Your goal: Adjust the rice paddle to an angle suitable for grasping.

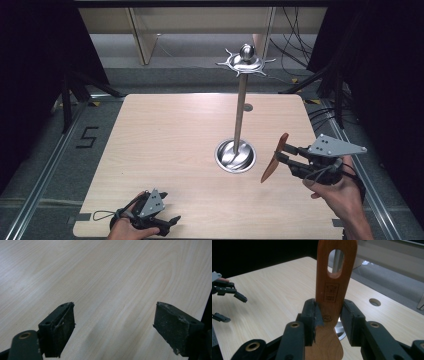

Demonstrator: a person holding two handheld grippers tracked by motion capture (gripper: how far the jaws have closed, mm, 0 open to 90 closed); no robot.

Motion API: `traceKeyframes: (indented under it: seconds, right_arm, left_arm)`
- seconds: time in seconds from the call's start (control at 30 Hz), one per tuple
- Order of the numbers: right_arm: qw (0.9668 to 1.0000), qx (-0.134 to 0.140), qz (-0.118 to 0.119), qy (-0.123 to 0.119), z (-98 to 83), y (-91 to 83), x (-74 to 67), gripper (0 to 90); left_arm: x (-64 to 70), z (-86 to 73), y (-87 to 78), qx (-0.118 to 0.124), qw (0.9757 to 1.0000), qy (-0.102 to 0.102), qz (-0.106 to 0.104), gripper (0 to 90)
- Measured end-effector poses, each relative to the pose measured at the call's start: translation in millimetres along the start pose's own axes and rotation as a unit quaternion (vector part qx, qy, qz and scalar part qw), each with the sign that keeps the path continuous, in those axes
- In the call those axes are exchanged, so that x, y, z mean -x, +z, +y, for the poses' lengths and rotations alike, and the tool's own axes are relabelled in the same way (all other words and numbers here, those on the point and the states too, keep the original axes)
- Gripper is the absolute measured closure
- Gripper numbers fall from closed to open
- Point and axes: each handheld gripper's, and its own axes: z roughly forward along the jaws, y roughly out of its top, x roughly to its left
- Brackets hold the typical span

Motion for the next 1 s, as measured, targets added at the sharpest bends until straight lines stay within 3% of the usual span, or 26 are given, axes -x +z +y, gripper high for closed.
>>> traceKeyframes:
  seconds: [0.1,0.13,0.17,0.2,0.27,0.33,0.37,0.4,0.43,0.5,1.0]
  right_arm:
    - [0.9999,0.007,0.003,0.011,4.4,-0.2,1.7,66.4]
    - [0.9999,0.012,0.001,0.003,6.3,-0.2,3.0,66.4]
    - [0.9999,0.008,0.002,0.014,7.7,-0.3,1.5,66.4]
    - [0.9998,0.021,-0.002,-0.001,9.5,1.6,3.7,66.4]
    - [0.9999,0.011,0.009,0.01,13.7,1.6,3.2,66.4]
    - [0.9998,0.02,0.001,-0.004,18.7,3.1,4.1,66.4]
    - [0.9997,0.023,0.005,-0.006,21.3,4.0,3.2,66.4]
    - [0.9998,0.01,0.016,0.007,24.6,2.0,0.5,66.4]
    - [0.9997,0.021,0.012,-0.006,28.0,3.3,2.0,66.4]
    - [0.9996,0.021,0.018,-0.004,35.7,2.7,0.9,66.4]
    - [0.9989,0.045,0.006,-0.013,88.9,9.0,10.4,66.4]
  left_arm:
    - [-0.9,0.2,0.2,-0.002,1.0,0.0,-0.002,16.2]
    - [-0.2,-0.1,0.5,0.001,1.0,0.0,0.002,16.2]
    - [0.0,-0.1,0.1,0.0,1.0,0.0,0.002,16.2]
    - [-0.2,0.1,0.0,0.0,1.0,0.0,0.003,16.2]
    - [-0.7,0.1,-0.2,0.001,1.0,0.0,0.003,16.2]
    - [-0.9,0.1,-0.6,0.001,1.0,-0.001,0.003,16.2]
    - [-0.8,-0.1,-0.3,0.003,1.0,-0.002,0.004,16.2]
    - [-0.4,-0.1,0.3,0.005,1.0,-0.007,0.002,16.2]
    - [-0.4,-0.1,0.3,0.005,1.0,-0.007,0.002,16.2]
    - [-0.9,-0.3,0.9,0.001,1.0,-0.003,0.005,16.2]
    - [-0.7,0.2,0.0,0.003,1.0,0.002,0.003,16.2]
